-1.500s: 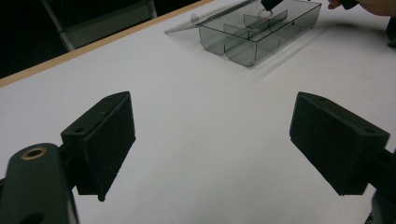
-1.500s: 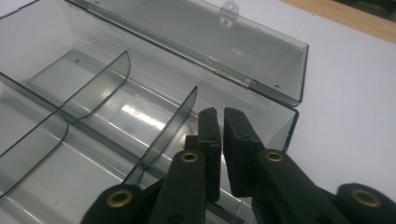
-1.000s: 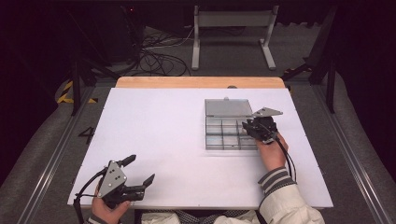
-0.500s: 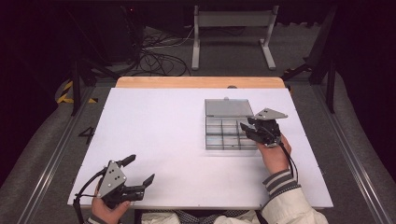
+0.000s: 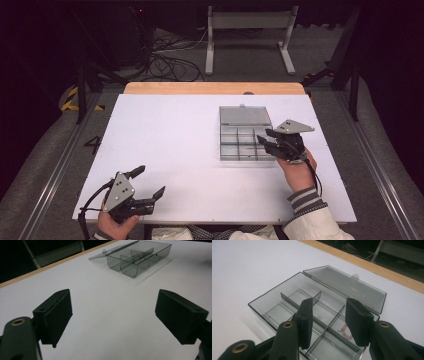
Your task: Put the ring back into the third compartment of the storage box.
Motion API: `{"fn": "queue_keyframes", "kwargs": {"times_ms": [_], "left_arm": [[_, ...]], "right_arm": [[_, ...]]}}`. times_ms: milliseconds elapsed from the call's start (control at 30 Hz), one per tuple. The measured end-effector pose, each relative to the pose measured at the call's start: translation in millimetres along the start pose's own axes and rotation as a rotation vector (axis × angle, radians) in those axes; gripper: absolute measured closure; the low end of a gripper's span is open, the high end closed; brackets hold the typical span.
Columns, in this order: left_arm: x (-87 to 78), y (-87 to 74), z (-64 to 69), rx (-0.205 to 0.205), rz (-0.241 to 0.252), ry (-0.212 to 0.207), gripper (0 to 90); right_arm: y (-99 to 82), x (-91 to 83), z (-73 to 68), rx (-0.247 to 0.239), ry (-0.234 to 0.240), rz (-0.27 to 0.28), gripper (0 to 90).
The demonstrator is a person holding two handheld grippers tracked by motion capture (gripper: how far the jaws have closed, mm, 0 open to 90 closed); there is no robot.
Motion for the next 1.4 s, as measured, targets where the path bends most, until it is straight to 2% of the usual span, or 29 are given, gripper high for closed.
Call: {"fn": "queue_keyframes", "kwargs": {"times_ms": [167,233,367,400,433,467,533,667,800,1100,1233,1400], "left_arm": [[0.6,-0.9,0.8,-0.008,-0.005,-0.002,14.8],[0.0,-0.6,-0.5,-0.006,-0.001,0.003,14.8],[-1.0,-0.6,-0.8,-0.009,0.001,0.001,14.9],[-1.1,-0.2,-1.2,-0.007,0.004,0.003,14.9],[-1.1,-0.1,-1.4,-0.007,0.004,0.003,15.0],[-1.1,-0.4,-0.8,-0.011,0.001,0.000,15.0],[-1.2,-0.3,-1.5,-0.009,0.002,0.003,15.0],[-1.2,-0.3,-1.4,-0.013,0.002,0.001,15.0],[-1.3,-0.2,-1.6,-0.010,0.002,0.004,15.0],[-5.1,2.4,2.1,-0.017,0.013,-0.006,14.8],[-7.2,2.3,2.7,-0.010,0.015,-0.005,14.7],[-9.0,1.0,6.1,-0.028,0.012,-0.017,14.6]], "right_arm": [[-0.2,-3.7,-2.6,0.003,0.022,0.004,54.9],[1.6,-5.9,-5.5,0.001,0.052,0.018,48.1],[4.9,-11.4,-10.5,-0.002,0.085,0.045,35.2],[5.5,-13.2,-12.5,-0.004,0.098,0.050,31.0],[6.7,-16.2,-15.9,0.007,0.124,0.057,22.3],[6.7,-16.2,-15.9,0.007,0.124,0.057,22.3],[6.3,-19.7,-19.9,0.013,0.154,0.050,15.4],[3.2,-29.6,-27.2,-0.017,0.176,0.043,7.6],[-2.4,-37.5,-30.7,-0.028,0.196,0.048,4.8],[-13.3,-59.8,-37.7,-0.074,0.234,0.112,3.1],[-21.5,-65.1,-40.9,-0.084,0.252,0.109,2.2],[-31.2,-68.6,-46.4,-0.104,0.272,0.109,1.8]]}}
Point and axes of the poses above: each handheld gripper's, and its own axes: x roughly forward along the jaws, y roughly out of its top, z roughly to its right, the point moved 9 cm from there along x, roughly forward along the jaws, and after that the axes turned 6 degrees about y, right-handed, at the moved point
